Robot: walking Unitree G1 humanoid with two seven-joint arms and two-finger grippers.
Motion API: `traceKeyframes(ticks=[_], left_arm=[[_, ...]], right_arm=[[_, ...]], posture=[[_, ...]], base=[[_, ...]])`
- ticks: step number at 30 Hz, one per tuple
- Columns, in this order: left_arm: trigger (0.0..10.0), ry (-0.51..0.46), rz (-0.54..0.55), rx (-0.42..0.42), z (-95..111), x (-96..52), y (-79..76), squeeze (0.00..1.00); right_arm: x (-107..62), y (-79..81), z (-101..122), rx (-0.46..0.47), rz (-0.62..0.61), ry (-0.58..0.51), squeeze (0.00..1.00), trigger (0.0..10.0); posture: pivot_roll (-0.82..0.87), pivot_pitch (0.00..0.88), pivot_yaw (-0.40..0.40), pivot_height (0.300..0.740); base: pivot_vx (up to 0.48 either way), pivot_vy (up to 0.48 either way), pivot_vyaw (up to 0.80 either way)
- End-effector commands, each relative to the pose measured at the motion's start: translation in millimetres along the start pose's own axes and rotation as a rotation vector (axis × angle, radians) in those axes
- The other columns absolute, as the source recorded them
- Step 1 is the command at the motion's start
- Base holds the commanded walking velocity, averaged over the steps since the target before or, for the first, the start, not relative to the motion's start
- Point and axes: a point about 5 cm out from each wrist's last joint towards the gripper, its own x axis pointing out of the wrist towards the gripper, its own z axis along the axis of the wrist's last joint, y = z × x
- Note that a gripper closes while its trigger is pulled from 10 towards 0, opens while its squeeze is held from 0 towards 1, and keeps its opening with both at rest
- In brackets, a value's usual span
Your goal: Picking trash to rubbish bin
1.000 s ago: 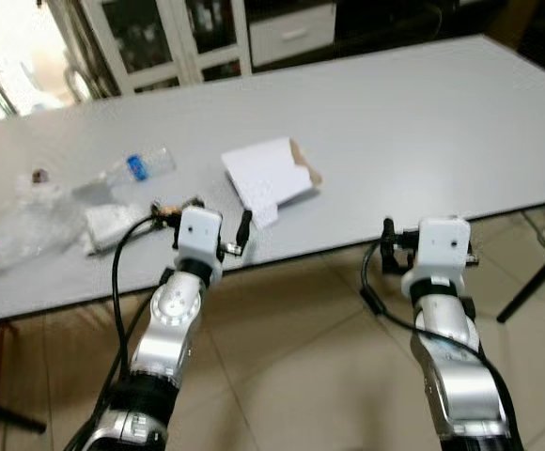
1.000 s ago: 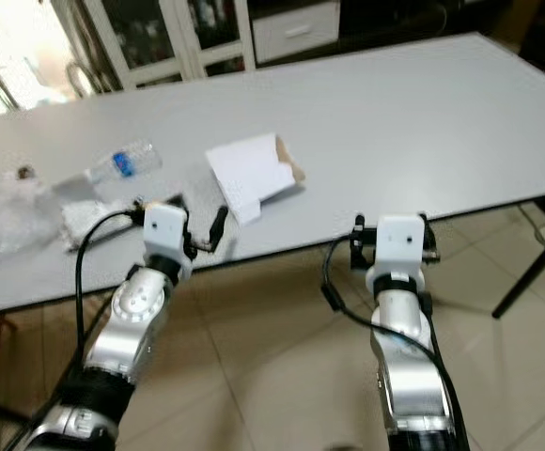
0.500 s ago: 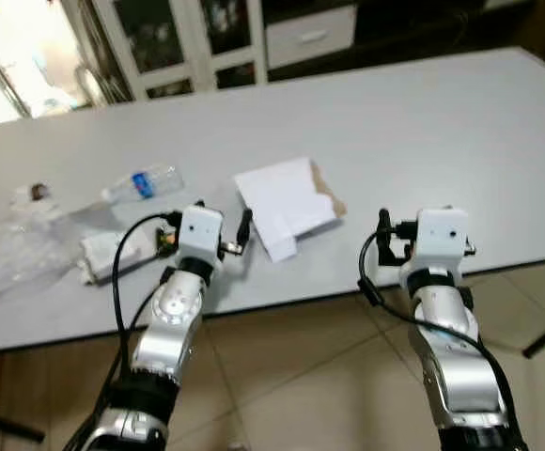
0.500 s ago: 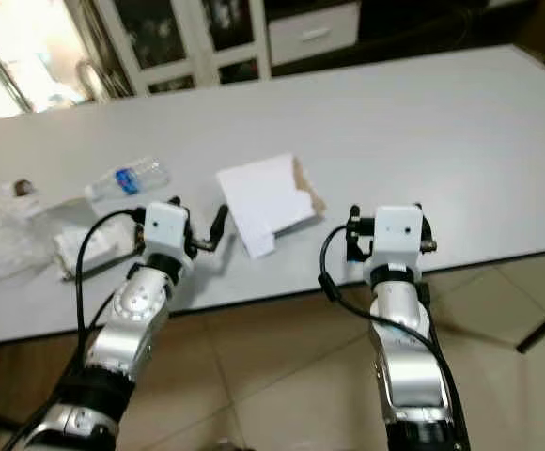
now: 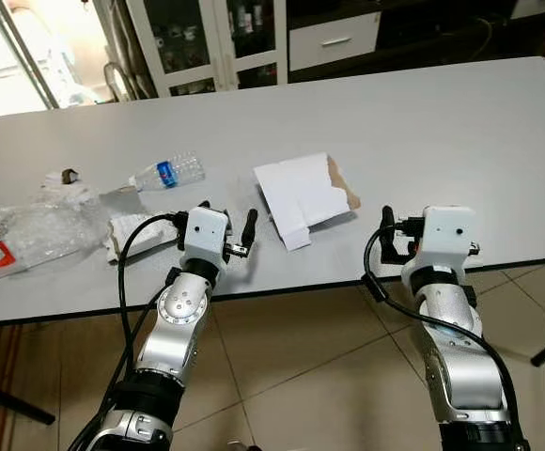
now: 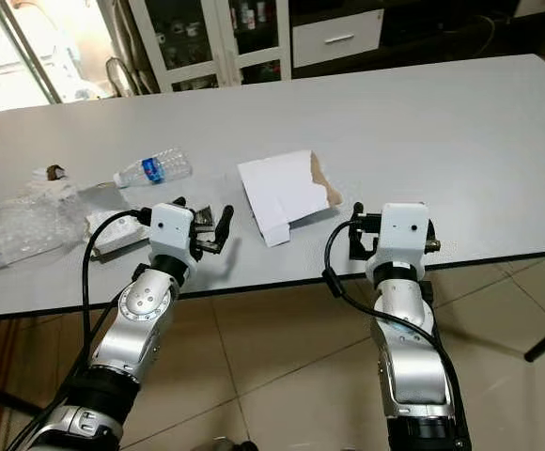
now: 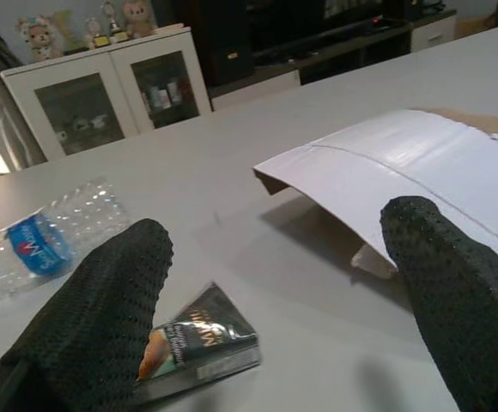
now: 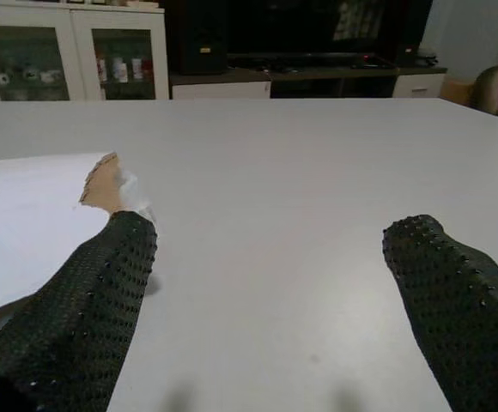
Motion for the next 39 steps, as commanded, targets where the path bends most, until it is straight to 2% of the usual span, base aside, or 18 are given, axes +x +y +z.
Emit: traceKeyframes(ticks=[1, 15, 20, 27, 28, 34, 39], left_arm=[[10.0, -0.004, 0.005, 0.014, 2.4, -1.7, 5.2, 0.0], [10.0, 0.001, 0.019, 0.05, 4.4, -18.3, 19.9, 0.0], [10.0, 0.014, 0.033, 0.085, 7.4, -30.8, 30.6, 0.0], [10.0, 0.044, 0.038, 0.105, 8.3, -45.5, 38.0, 0.0], [10.0, 0.055, 0.036, 0.102, 8.4, -50.6, 39.0, 0.0], [10.0, 0.06, 0.066, 0.119, 11.1, -56.2, 43.0, 0.0], [10.0, 0.072, 0.075, 0.12, 13.7, -60.0, 43.4, 0.0]], right_arm=[[2.9, 4.8, 5.2, 0.037, 0.027, -0.006, 0.0, 10.0], [12.3, 9.8, 5.7, 0.152, 0.036, 0.019, 0.0, 10.0], [19.5, 17.1, 5.9, 0.278, 0.045, 0.044, 0.0, 10.0], [28.9, 29.4, 7.7, 0.384, 0.093, 0.064, 0.0, 10.0], [33.0, 34.7, 9.3, 0.428, 0.116, 0.073, 0.0, 10.0], [43.2, 45.9, 14.7, 0.456, 0.163, 0.073, 0.0, 10.0], [47.5, 49.2, 15.7, 0.475, 0.182, 0.074, 0.0, 10.0]], posture=[[-0.1, 0.081, 0.102, 0.74], [-0.01, 0.137, 0.118, 0.74], [0.05, 0.176, 0.135, 0.74], [0.1, 0.216, 0.144, 0.74], [0.12, 0.221, 0.139, 0.74], [0.14, 0.224, 0.125, 0.74], [0.15, 0.226, 0.115, 0.74]], base=[[0.0, 0.0, 0.0], [0.0, 0.0, 0.0], [0.0, 0.0, 0.0], [0.0, 0.0, 0.0], [0.0, 0.0, 0.0], [0.0, 0.0, 0.0], [0.0, 0.0, 0.0]])
